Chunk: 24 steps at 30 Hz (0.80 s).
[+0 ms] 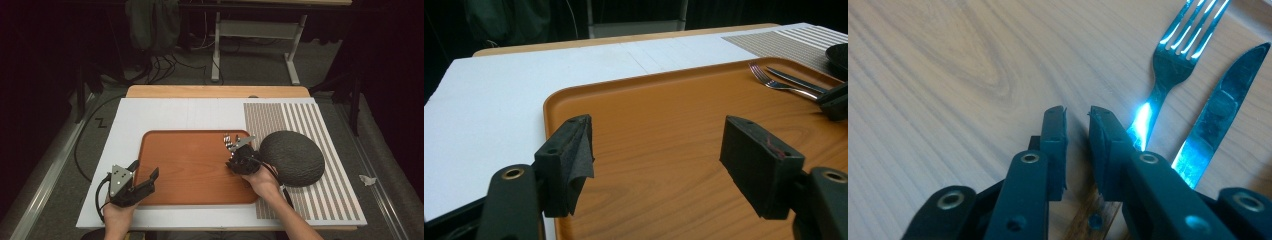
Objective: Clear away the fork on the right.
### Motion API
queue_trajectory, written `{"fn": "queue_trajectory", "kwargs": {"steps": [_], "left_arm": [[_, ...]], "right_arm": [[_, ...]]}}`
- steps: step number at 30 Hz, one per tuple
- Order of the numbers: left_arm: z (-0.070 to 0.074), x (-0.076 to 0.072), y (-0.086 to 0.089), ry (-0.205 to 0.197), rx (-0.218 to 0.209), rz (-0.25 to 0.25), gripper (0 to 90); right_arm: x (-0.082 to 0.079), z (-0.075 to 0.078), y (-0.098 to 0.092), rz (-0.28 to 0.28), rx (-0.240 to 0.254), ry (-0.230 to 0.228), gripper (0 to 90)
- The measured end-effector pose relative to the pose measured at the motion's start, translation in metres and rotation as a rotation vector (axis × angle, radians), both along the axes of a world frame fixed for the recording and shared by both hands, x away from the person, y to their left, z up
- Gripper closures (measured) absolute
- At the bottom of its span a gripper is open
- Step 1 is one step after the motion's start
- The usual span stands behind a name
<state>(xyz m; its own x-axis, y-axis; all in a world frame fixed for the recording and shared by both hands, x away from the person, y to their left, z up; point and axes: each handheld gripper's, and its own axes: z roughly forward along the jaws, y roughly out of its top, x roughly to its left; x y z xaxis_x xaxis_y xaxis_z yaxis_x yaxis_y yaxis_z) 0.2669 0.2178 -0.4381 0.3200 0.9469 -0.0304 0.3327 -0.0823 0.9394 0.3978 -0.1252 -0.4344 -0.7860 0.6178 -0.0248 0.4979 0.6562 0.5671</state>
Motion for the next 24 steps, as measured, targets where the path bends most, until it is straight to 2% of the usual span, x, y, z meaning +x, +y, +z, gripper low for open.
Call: {"fn": "queue_trajectory", "kwargs": {"steps": [3, 8, 14, 20, 22, 24], "left_arm": [[0.000, 0.000, 0.000, -0.003, -0.005, 0.002, 29.5], [0.000, -0.001, 0.000, -0.004, -0.008, 0.003, 29.5], [0.000, -0.001, 0.001, -0.002, -0.004, 0.004, 29.5], [0.000, -0.001, 0.001, -0.005, -0.006, 0.004, 29.5], [0.000, -0.001, 0.001, -0.005, -0.008, 0.004, 29.5], [0.000, -0.001, 0.001, -0.005, -0.005, 0.005, 29.5]], "right_arm": [[-0.001, 0.000, -0.001, 0.005, 0.003, 0.001, 75.3], [-0.005, 0.005, -0.004, 0.011, 0.035, -0.011, 70.5], [-0.012, 0.016, -0.014, 0.019, 0.081, -0.044, 62.7], [-0.017, 0.021, -0.023, 0.016, 0.107, -0.062, 57.5], [-0.021, 0.024, -0.029, 0.016, 0.123, -0.092, 55.6], [-0.022, 0.025, -0.031, 0.014, 0.131, -0.097, 55.0]]}}
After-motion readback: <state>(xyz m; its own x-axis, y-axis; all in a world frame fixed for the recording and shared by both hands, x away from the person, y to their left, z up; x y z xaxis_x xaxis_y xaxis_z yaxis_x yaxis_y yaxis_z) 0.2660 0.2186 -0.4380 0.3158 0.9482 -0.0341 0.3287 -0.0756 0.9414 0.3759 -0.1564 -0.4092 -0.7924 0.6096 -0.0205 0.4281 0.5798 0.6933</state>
